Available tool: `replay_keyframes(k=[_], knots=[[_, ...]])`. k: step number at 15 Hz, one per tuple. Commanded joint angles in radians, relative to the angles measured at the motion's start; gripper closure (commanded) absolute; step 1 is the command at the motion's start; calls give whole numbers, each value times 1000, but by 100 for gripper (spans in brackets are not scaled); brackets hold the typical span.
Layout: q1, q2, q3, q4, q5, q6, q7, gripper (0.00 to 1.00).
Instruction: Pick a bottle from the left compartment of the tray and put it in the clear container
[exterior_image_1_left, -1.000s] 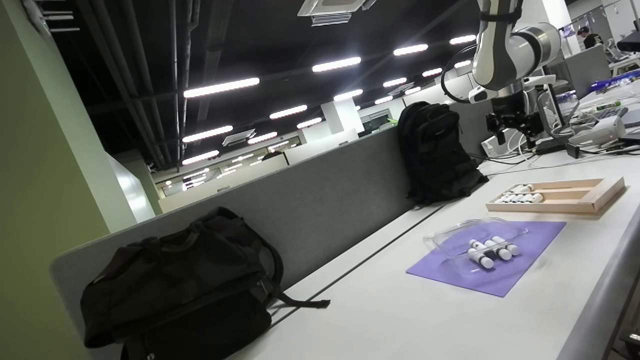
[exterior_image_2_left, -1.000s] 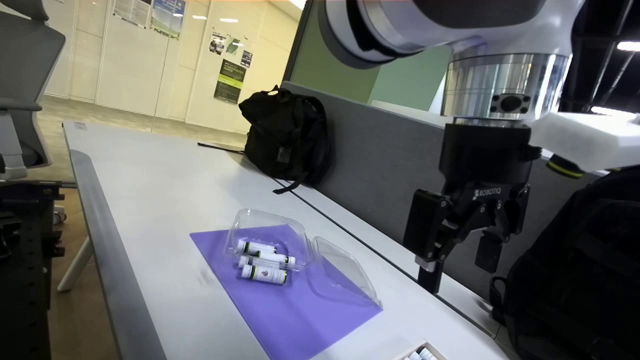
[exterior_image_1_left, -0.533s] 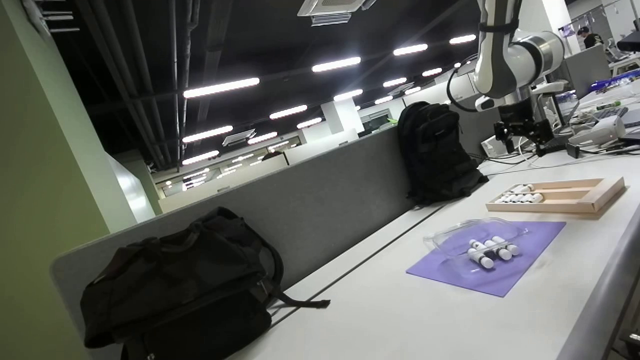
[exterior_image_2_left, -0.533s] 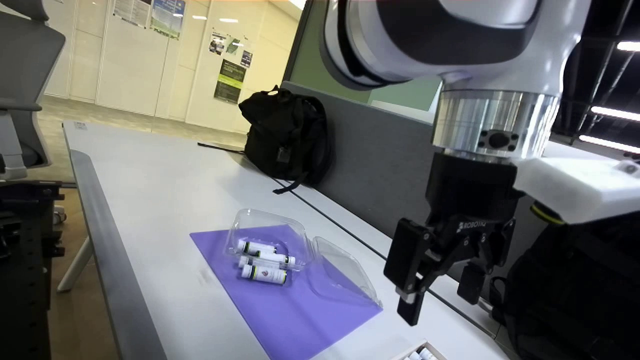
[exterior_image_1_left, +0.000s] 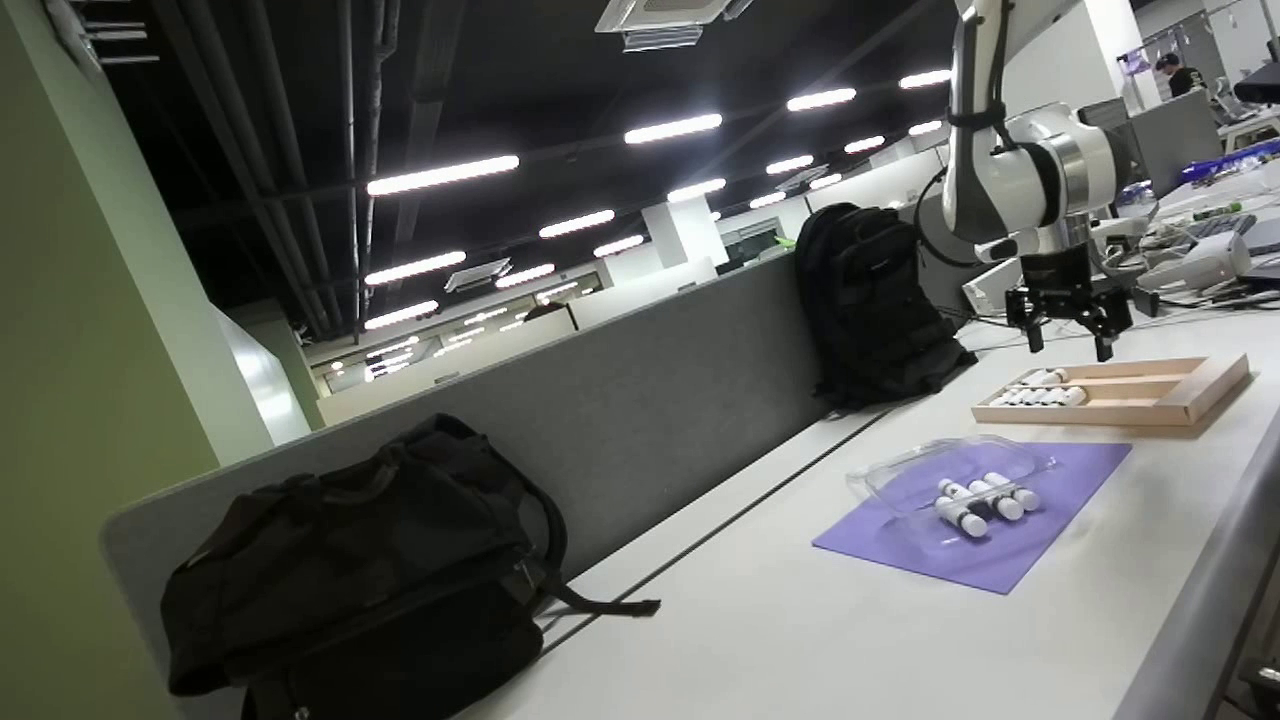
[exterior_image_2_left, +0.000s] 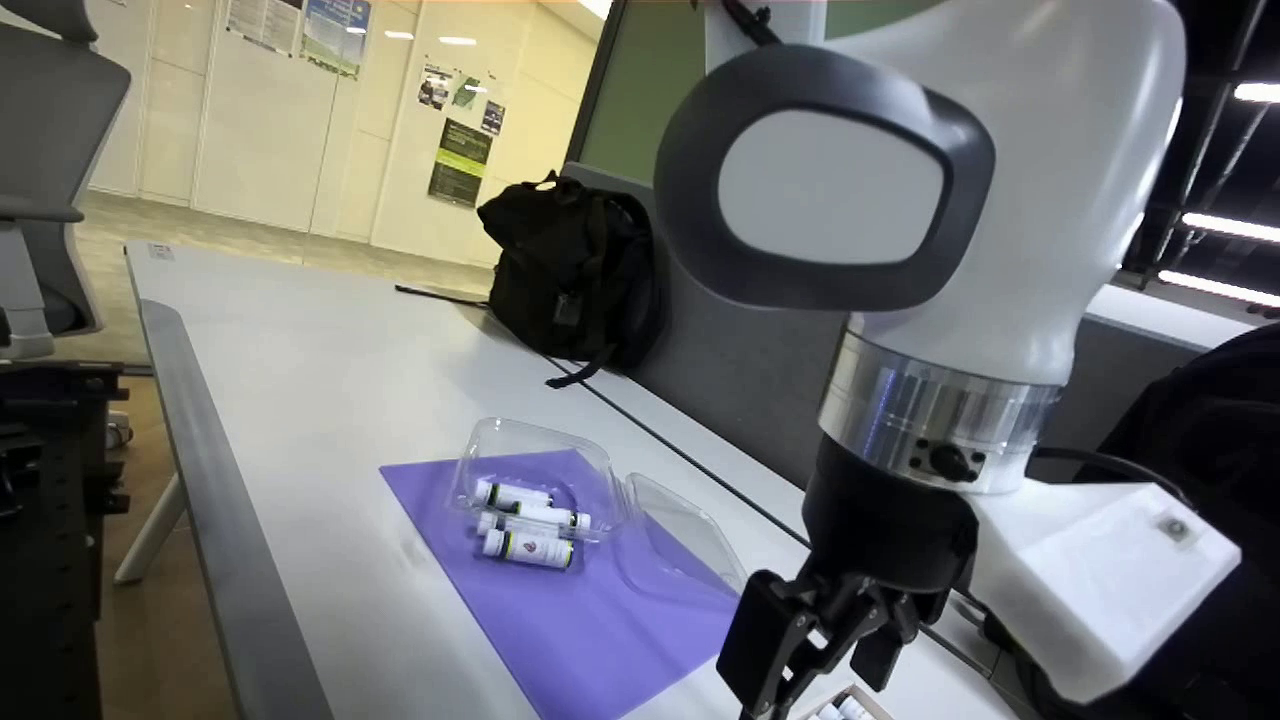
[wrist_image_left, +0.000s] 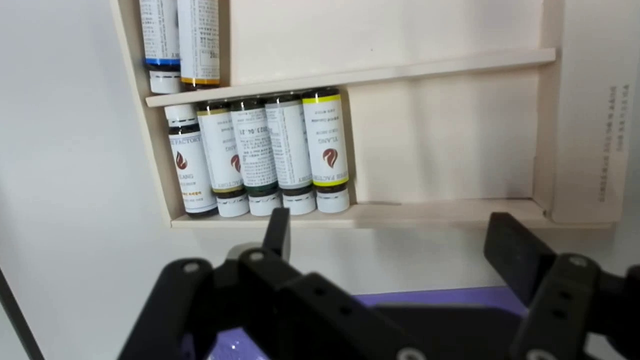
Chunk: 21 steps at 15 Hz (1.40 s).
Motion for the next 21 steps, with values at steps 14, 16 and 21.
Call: replay_keyframes(k=[14, 16, 21], knots=[[-411, 286, 328, 252, -38, -28, -123, 0], [-398, 278, 314, 242, -70, -69, -56, 0], [-351, 264, 271, 234, -131, -182, 81, 0]])
